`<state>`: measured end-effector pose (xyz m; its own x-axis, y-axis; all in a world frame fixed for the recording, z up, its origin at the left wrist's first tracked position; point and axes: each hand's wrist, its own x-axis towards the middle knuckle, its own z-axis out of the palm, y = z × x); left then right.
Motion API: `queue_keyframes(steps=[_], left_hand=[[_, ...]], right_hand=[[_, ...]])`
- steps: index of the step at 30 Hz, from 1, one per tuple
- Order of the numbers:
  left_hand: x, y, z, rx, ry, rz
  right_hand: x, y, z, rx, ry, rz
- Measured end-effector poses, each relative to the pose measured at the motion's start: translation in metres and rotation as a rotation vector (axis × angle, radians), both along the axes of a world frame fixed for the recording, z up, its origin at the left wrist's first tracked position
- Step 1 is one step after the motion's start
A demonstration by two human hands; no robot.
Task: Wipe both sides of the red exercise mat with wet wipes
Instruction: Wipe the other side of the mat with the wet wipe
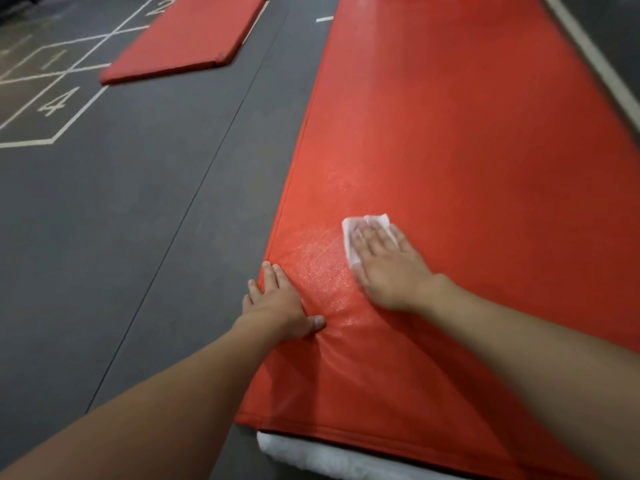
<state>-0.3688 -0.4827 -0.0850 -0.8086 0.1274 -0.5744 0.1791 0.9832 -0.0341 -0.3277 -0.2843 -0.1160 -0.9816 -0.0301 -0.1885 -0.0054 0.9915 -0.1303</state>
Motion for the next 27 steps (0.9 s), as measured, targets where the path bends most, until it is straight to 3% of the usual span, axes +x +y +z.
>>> queue_keyframes(steps=[4,9,13,18,23,27], left_hand=[[0.003,0.005,0.004,-0.038,0.007,-0.017],[0.004,0.010,0.003,-0.070,0.096,-0.250],[0.004,0.011,0.007,0.004,0.097,-0.347],[-0.003,0.013,0.009,0.026,0.008,-0.310],[-0.006,0.026,0.012,-0.010,-0.081,-0.274],[0.003,0.037,0.009,-0.065,-0.086,-0.242]], right_hand=[[0.024,-0.014,-0.006,-0.006,0.031,0.329],[0.010,0.007,0.000,-0.007,0.015,-0.014],[0.034,-0.006,-0.007,-0.007,0.039,0.306],[0.017,0.023,0.002,-0.011,-0.003,-0.046],[0.051,0.017,-0.003,-0.017,0.031,0.250],[0.037,0.043,0.007,0.014,-0.011,-0.046]])
